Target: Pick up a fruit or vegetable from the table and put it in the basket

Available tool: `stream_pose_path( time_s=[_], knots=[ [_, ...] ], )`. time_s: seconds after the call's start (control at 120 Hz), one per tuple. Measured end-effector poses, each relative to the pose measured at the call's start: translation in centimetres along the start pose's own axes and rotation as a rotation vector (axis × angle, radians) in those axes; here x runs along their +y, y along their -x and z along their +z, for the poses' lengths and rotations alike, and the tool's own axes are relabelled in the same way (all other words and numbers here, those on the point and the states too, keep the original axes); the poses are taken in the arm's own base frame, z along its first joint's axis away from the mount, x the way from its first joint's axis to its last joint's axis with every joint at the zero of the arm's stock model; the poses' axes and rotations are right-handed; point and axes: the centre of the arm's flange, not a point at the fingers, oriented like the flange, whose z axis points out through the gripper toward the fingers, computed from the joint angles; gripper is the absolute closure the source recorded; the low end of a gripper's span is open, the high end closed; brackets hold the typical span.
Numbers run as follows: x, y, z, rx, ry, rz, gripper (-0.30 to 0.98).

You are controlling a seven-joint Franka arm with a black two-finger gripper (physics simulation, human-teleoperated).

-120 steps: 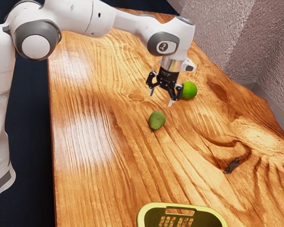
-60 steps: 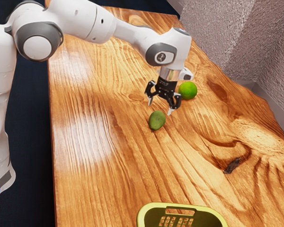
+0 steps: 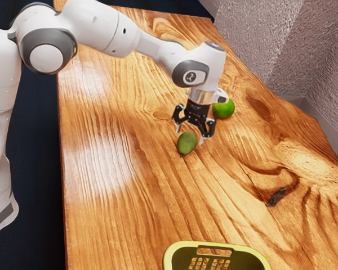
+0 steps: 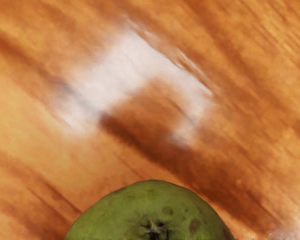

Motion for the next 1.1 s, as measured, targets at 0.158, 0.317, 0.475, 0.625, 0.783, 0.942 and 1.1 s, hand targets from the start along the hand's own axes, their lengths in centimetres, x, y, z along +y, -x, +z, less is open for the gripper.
stream_pose_path(
  time_s=[0.158,0.317,0.475,0.625,0.783,0.942,1.1],
  knots=[
    [0.1,-0.1,0.5,-0.003,0.002,-0.003,0.00],
    [0.2,-0.2,0.6,-0.001,0.006,-0.005,0.00],
    [0.0,-0.1,1.3,-0.010,0.009,-0.013,0.03],
    [-0.2,-0.3,1.4,-0.014,0.017,-0.022,0.17],
    [-0.4,-0.4,1.4,-0.015,0.019,-0.030,0.33],
    [-0.4,-0.4,1.4,-0.012,0.015,-0.033,0.42],
    [-0.4,-0.3,0.6,-0.005,0.018,-0.036,0.49]
  ],
)
